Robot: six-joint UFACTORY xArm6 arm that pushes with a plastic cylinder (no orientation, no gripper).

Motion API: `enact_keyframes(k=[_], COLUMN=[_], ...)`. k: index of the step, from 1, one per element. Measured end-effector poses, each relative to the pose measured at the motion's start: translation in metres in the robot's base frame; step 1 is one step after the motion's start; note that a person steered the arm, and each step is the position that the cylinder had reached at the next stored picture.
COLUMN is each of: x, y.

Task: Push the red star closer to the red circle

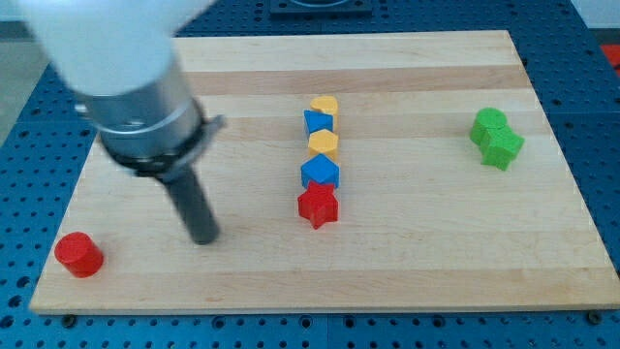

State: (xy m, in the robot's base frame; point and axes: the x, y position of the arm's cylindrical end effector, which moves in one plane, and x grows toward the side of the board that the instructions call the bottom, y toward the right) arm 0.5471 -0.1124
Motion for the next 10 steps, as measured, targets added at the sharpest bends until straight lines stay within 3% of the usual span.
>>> enact_keyframes(k=[2, 4, 6, 8, 10], x=[0.011, -0.034, -0.061, -0.039, -0.035], y=[0.116, 0.218, 0.189, 0.134, 0.043])
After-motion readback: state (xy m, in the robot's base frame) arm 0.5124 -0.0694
